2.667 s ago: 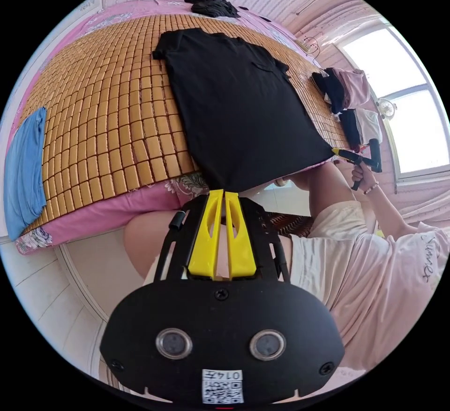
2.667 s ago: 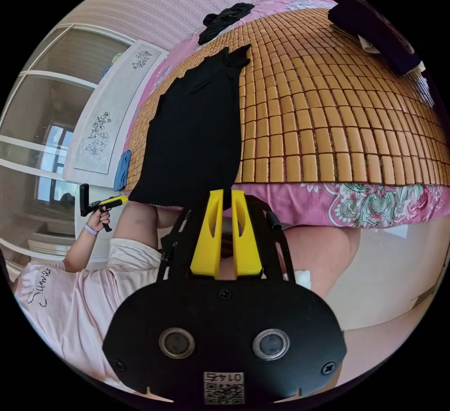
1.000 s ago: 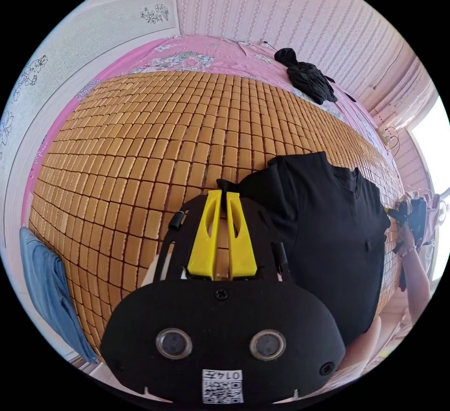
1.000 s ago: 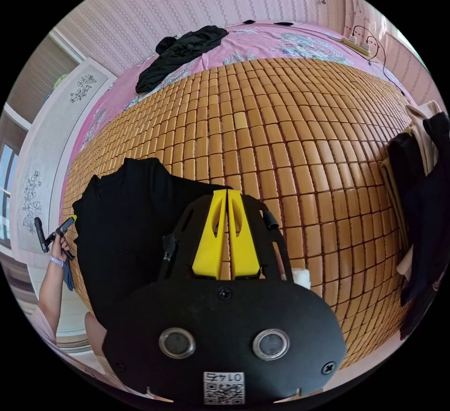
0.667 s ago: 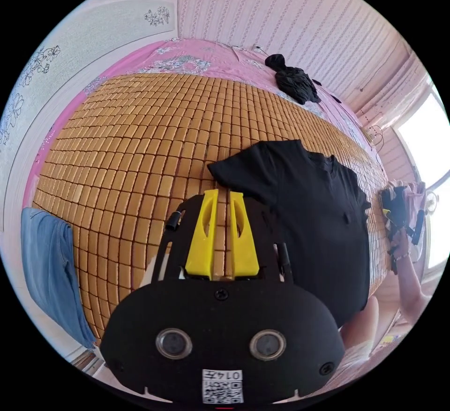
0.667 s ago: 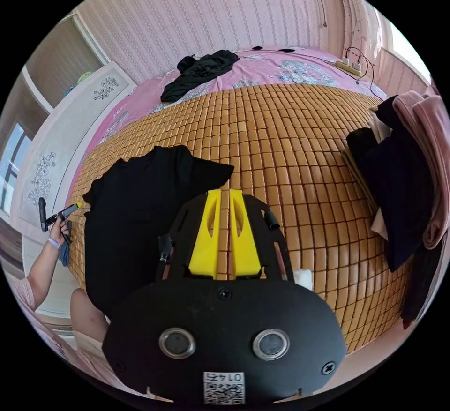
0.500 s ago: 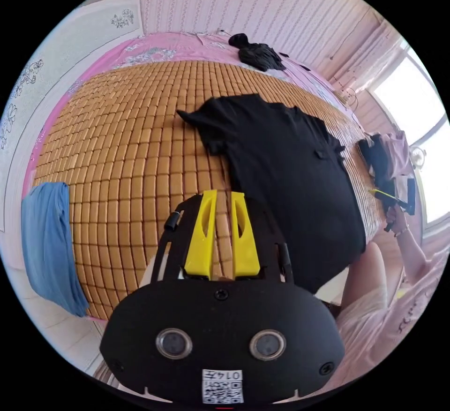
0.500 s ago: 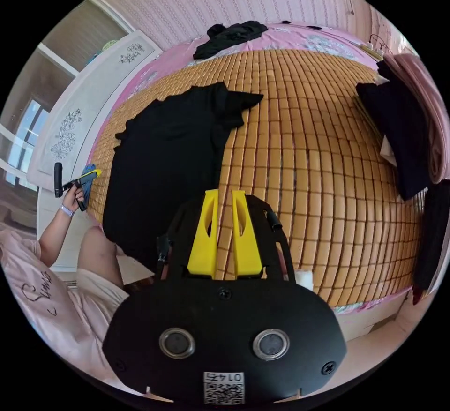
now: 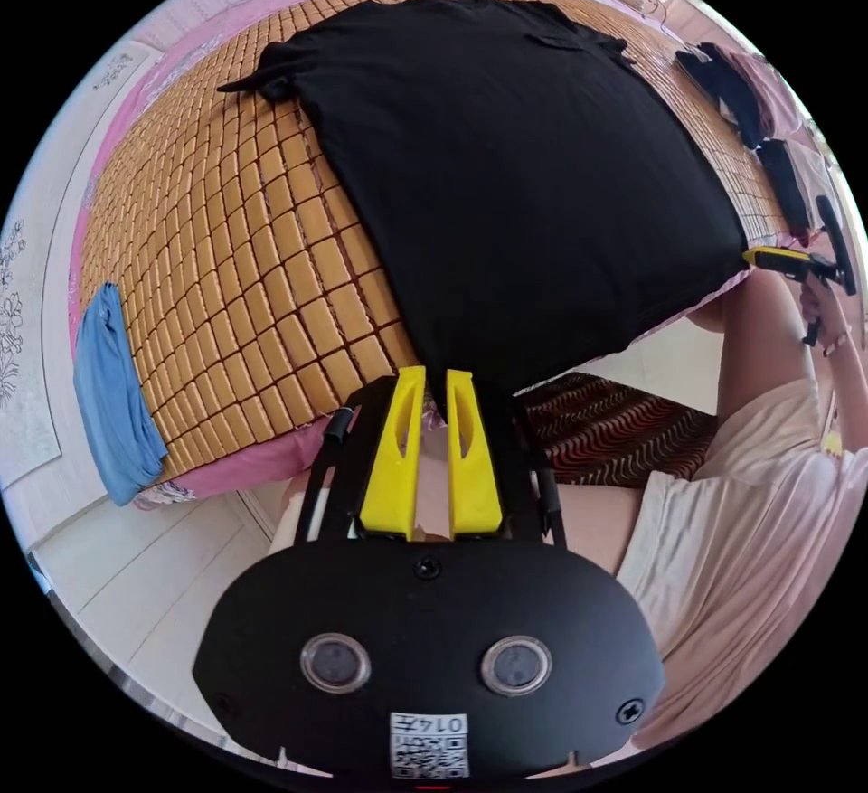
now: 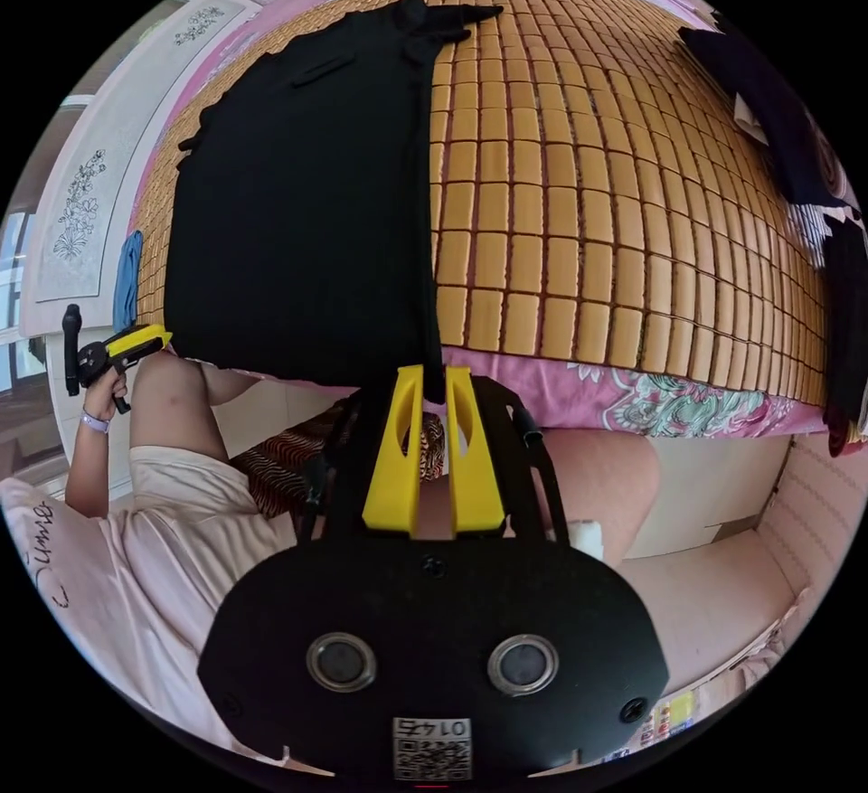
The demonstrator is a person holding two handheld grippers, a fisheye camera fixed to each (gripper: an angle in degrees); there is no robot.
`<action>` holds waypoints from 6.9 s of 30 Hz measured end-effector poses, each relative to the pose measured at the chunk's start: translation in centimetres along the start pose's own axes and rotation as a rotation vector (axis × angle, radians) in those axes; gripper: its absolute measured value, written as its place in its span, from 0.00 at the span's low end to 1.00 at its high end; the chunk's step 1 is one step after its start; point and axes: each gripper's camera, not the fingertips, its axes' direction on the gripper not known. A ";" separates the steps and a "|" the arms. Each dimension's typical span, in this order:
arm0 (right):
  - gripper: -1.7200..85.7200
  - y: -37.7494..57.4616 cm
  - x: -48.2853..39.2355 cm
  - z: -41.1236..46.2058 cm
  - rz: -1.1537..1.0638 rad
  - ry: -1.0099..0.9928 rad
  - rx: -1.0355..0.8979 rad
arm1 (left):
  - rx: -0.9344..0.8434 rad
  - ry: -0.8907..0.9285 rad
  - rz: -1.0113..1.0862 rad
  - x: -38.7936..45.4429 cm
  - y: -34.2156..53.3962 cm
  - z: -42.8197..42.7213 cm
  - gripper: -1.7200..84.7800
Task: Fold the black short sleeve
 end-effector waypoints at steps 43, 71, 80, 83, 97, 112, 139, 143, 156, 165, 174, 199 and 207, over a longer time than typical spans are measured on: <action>0.06 -11.3 -11.9 7.6 -0.508 -0.121 0.104 | 0.501 0.297 -0.411 -14.3 2.8 -2.3 0.08; 0.02 -34.3 -42.3 18.2 -0.746 0.116 0.200 | 0.700 0.319 -0.606 -20.0 -9.1 5.1 0.01; 0.08 -30.0 -21.9 8.6 -0.464 -0.157 0.359 | 0.834 0.299 -0.166 -11.8 -8.4 1.3 0.09; 0.10 -27.8 -16.1 7.4 -0.378 -0.170 0.340 | 0.777 0.257 -0.120 -10.3 -8.6 2.1 0.09; 0.11 -18.8 2.4 0.9 0.056 0.026 0.512 | 0.645 0.352 0.158 -1.9 -21.1 1.1 0.09; 0.08 -20.3 7.7 -1.0 0.117 -0.153 0.570 | 0.457 0.290 0.450 19.4 -46.6 1.4 0.08; 0.10 -14.2 3.6 -8.4 -0.197 -0.213 0.591 | 0.534 0.370 0.033 -0.5 -37.5 2.1 0.08; 0.11 -18.0 2.1 -8.7 -0.237 -0.180 0.526 | 0.597 0.360 -0.124 -8.1 -31.8 2.0 0.09; 0.08 -31.9 -2.2 -7.9 -0.201 0.024 0.386 | 0.501 0.310 -0.309 -18.9 -33.5 3.8 0.10; 0.03 -31.9 0.5 -14.0 -0.109 -0.149 0.483 | 0.629 0.366 -0.295 -21.6 -33.2 -0.7 0.01; 0.03 -20.8 3.2 -21.7 -0.278 -0.436 0.579 | 0.805 0.424 -0.089 -20.2 -23.3 -8.5 0.01; 0.09 -0.9 -1.8 -5.7 -0.092 -0.230 0.155 | 0.413 0.491 -0.180 -9.5 -0.2 2.9 0.09; 0.03 -0.1 -1.9 -8.4 -0.101 -0.291 0.269 | 0.430 0.446 -0.101 -6.3 0.8 2.0 0.09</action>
